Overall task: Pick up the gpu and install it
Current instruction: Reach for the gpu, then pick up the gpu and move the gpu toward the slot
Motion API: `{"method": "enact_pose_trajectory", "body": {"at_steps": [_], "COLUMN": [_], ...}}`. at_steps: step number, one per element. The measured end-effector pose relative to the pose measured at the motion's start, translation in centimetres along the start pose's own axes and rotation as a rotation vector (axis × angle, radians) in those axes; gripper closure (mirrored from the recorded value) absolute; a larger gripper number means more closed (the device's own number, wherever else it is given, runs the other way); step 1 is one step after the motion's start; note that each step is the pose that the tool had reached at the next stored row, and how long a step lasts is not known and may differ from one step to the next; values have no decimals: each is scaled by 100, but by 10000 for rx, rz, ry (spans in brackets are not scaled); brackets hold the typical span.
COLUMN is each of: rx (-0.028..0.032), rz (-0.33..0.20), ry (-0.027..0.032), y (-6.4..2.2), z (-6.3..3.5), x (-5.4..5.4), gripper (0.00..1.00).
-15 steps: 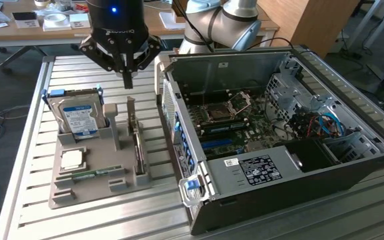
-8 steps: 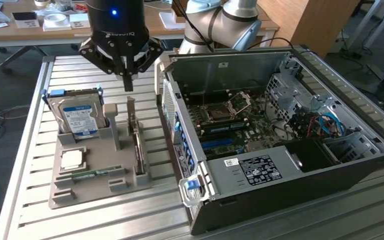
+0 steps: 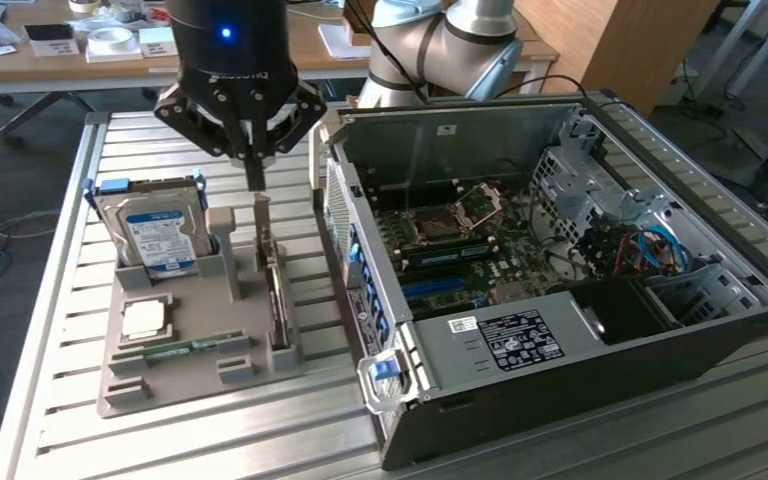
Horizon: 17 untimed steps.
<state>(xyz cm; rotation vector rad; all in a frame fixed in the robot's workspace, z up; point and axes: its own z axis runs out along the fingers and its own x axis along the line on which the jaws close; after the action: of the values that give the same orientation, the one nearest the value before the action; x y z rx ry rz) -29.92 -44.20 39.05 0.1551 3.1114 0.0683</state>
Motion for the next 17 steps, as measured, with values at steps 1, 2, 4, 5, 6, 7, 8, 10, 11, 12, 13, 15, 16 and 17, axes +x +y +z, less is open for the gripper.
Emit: {"method": "enact_pose_trajectory", "body": {"at_steps": [1, 2, 4, 5, 6, 7, 8, 10, 11, 12, 13, 15, 16, 17], "rx": [-1, 0, -1, -1, -1, 0, -1, 0, 0, -1, 0, 0, -1, 0], "rz": [0, 0, 0, 0, 0, 0, 0, 0, 0, 0, 0, 0, 0, 0], "ry": [0, 1, 0, 0, 0, 0, 0, 0, 0, 0, 0, 0, 0, 0], "y": [-12, -30, -57, -59, -58, -59, -59, -59, -59, -59, -59, -59, -59, -59], "z": [0, -1, -1, -1, -2, -1, -1, -2, -2, -2, -2, -2, -2, -2], "x": [1, 0, -2, -2, -2, -2, -2, -2, -2, -2, -2, -2, -2, -2], "gripper": [89, 89, 89, 89, 89, 89, 89, 89, 89, 89, 89, 89, 89, 89]}}
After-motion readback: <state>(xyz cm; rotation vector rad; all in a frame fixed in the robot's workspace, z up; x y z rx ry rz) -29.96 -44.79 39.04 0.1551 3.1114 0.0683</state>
